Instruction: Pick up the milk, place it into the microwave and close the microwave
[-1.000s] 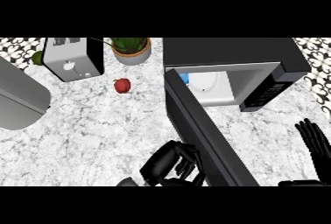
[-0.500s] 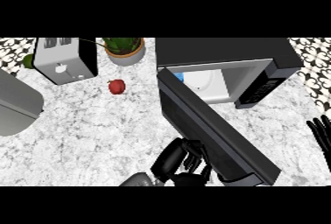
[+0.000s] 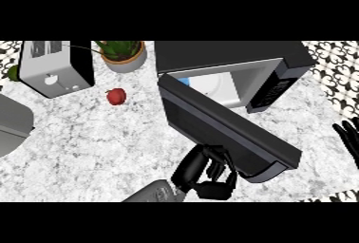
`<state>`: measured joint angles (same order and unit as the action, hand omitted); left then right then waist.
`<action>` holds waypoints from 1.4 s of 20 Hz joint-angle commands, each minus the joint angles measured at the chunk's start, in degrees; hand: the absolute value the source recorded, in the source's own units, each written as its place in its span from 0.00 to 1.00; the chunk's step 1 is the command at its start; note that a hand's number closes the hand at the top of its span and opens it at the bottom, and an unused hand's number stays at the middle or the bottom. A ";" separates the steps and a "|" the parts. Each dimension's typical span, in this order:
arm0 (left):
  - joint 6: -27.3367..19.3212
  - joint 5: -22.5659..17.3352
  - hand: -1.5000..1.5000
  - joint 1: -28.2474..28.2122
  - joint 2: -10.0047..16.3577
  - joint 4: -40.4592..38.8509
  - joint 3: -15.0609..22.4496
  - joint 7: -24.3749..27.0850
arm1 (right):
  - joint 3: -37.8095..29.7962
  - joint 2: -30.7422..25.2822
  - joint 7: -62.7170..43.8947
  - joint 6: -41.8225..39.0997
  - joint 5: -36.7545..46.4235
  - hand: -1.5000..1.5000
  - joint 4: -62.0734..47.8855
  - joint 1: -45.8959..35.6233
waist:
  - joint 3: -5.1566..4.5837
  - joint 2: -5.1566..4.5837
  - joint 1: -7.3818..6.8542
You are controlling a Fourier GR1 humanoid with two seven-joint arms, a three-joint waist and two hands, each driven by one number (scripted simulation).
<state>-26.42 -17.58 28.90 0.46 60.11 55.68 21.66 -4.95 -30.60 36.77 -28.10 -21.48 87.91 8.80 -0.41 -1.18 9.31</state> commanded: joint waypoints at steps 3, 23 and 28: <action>-6.94 -6.76 1.00 4.82 -0.44 1.15 0.41 2.43 | -0.13 -3.54 -1.24 -4.48 -2.94 0.00 3.82 -0.71 | -0.01 -0.23 1.94; -22.68 -24.04 0.00 17.91 -0.46 -5.07 -7.16 1.87 | -11.44 -16.05 -2.57 2.40 2.63 1.00 8.37 -11.25 | 0.10 -1.93 6.81; -23.47 -27.59 0.00 19.90 -0.46 -6.72 -9.30 3.30 | -12.16 -16.82 -1.64 3.23 4.03 1.00 7.60 -13.04 | 0.19 -3.19 7.66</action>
<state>-48.63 -42.38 45.03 0.05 55.39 49.61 24.56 -16.13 -46.42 34.17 -25.56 -18.89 95.62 -2.91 -0.28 -3.74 16.05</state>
